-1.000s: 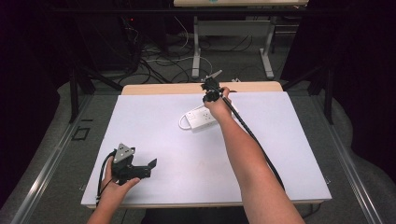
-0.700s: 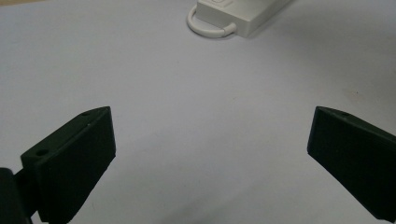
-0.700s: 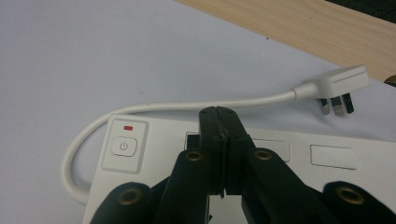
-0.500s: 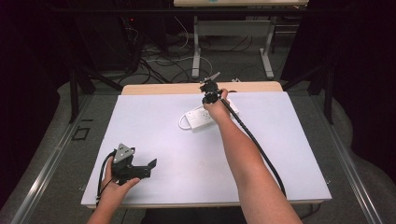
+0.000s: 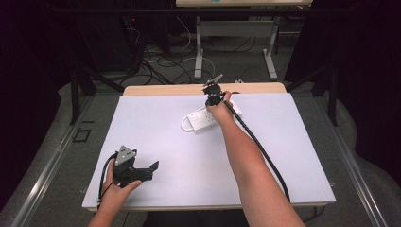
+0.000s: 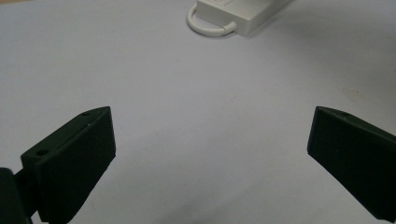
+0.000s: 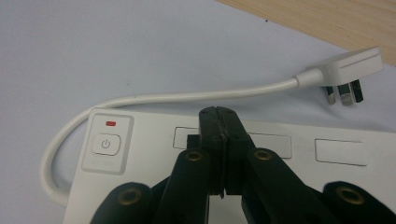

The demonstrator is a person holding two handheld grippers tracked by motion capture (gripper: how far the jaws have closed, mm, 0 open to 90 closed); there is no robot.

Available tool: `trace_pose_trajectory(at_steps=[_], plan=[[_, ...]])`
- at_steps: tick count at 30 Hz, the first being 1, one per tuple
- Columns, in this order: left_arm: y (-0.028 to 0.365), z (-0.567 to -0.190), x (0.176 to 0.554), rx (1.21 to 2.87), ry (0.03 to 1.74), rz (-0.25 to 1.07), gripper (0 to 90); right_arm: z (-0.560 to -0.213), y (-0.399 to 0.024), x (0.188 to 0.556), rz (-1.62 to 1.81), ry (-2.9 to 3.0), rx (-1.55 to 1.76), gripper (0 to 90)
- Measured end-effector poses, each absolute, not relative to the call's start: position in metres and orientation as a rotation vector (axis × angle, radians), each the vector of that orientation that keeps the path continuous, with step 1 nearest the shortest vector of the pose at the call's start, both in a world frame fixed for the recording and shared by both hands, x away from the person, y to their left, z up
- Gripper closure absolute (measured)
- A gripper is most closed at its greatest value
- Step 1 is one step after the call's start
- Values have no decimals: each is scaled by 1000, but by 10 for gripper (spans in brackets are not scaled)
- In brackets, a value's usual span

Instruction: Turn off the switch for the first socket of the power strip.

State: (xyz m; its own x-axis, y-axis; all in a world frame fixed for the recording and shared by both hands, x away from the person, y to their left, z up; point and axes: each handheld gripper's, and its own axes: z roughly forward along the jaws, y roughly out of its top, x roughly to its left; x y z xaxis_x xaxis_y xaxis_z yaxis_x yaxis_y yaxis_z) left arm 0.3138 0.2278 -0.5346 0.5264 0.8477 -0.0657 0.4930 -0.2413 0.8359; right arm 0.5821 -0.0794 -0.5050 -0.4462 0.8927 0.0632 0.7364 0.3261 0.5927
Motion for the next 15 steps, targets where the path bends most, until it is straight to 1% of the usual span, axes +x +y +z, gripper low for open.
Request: trace_pose_trajectory(at_steps=[15], plan=[[228, -534, 313, 1897, 1097, 514, 11, -513, -77, 584, 787, 2333, 1493, 900]])
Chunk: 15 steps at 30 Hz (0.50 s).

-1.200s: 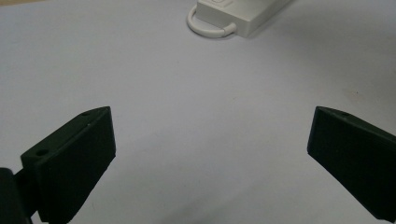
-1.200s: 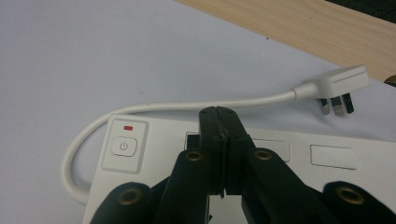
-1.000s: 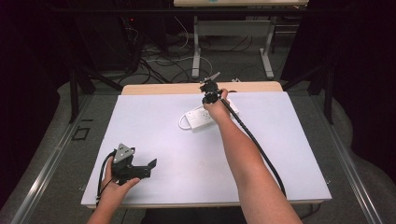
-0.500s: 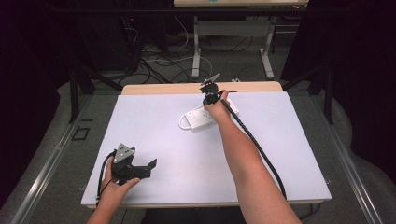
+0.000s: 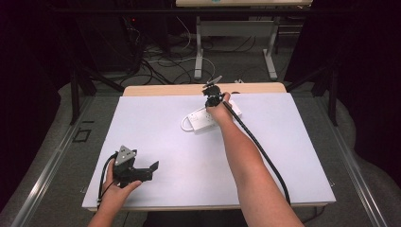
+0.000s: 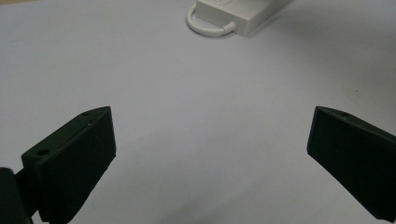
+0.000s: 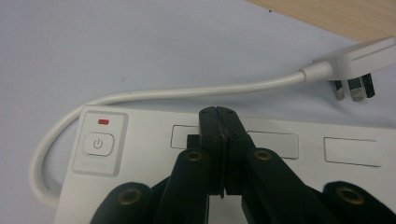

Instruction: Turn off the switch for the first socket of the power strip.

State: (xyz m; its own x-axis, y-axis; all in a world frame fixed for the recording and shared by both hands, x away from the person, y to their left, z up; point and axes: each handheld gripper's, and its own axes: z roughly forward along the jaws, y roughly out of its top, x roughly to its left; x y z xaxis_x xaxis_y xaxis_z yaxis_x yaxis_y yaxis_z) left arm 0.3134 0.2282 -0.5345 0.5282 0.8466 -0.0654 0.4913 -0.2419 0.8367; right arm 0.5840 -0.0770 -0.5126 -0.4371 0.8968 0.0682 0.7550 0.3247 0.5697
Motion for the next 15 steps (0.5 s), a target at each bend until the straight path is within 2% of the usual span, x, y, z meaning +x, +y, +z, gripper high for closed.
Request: trace_pose_trajectory(at_steps=[15], plan=[[228, -535, 313, 1901, 1098, 511, 11, -517, -76, 585, 778, 2318, 1472, 900]])
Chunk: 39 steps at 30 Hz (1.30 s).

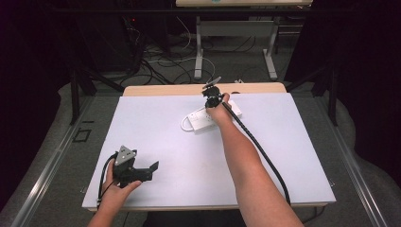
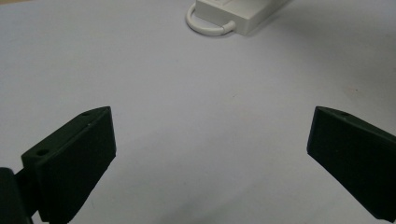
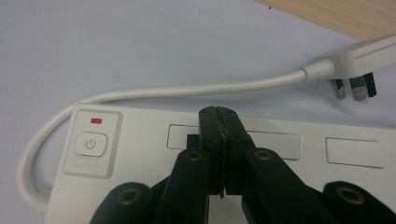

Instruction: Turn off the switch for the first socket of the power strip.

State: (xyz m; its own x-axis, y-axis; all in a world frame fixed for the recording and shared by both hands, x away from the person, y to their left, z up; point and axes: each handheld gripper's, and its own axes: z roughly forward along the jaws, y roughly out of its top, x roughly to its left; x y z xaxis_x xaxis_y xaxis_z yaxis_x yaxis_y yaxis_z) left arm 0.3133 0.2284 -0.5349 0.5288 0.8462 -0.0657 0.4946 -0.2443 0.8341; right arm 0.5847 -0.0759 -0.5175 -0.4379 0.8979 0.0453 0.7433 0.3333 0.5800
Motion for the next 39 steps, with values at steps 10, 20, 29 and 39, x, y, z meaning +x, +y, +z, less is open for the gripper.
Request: trace_pose_trajectory(at_steps=[10, 20, 29, 39], plan=[[228, -535, 315, 1903, 1093, 511, 11, -520, -75, 584, 772, 2317, 1470, 900], [228, -536, 313, 1897, 1101, 512, 11, -520, -78, 584, 789, 2317, 1488, 900], [229, -536, 312, 1902, 1104, 512, 11, -518, -75, 579, 816, 2332, 1476, 875], [227, -535, 315, 1902, 1089, 514, 11, -502, -74, 573, 856, 2316, 1452, 804]])
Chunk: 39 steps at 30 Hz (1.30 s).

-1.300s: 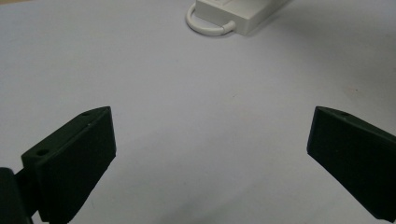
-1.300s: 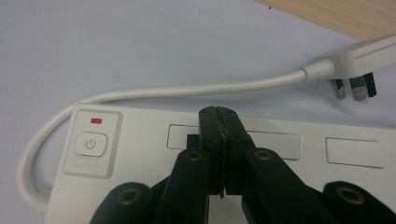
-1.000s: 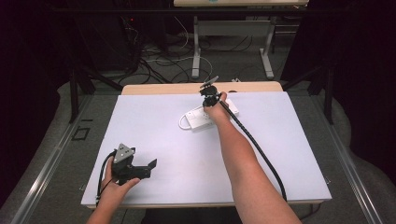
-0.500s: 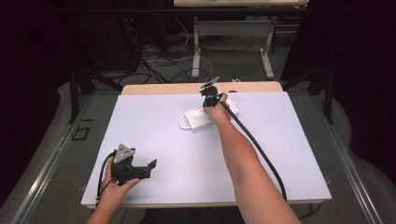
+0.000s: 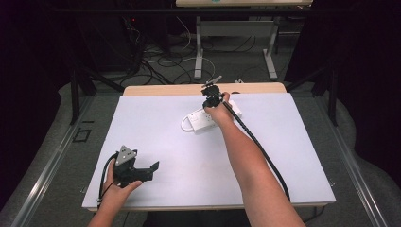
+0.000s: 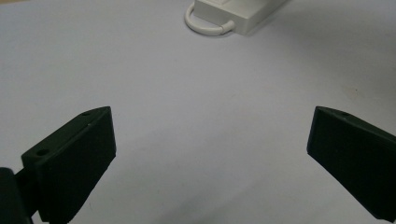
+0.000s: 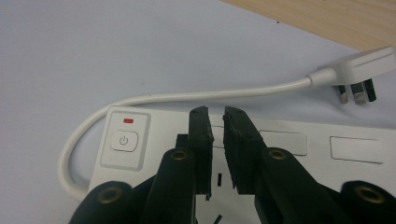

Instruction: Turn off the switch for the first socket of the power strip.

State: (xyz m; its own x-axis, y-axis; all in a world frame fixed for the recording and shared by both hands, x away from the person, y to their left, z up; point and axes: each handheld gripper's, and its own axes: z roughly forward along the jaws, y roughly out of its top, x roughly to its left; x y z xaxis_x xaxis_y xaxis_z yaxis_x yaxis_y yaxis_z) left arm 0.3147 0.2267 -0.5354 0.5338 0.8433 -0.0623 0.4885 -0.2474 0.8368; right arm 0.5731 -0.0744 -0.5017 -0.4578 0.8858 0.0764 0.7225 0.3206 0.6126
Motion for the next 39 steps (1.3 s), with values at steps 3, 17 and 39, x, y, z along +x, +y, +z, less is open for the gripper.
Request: trace_pose_trajectory(at_steps=[3, 17, 39], plan=[[226, -535, 315, 1907, 1087, 512, 11, -496, -74, 570, 846, 2324, 1450, 791], [225, -535, 316, 1907, 1075, 509, 11, -487, -77, 556, 864, 2326, 1401, 662], [225, -535, 315, 1907, 1080, 497, 11, -486, -88, 515, 937, 2390, 1326, 382]])
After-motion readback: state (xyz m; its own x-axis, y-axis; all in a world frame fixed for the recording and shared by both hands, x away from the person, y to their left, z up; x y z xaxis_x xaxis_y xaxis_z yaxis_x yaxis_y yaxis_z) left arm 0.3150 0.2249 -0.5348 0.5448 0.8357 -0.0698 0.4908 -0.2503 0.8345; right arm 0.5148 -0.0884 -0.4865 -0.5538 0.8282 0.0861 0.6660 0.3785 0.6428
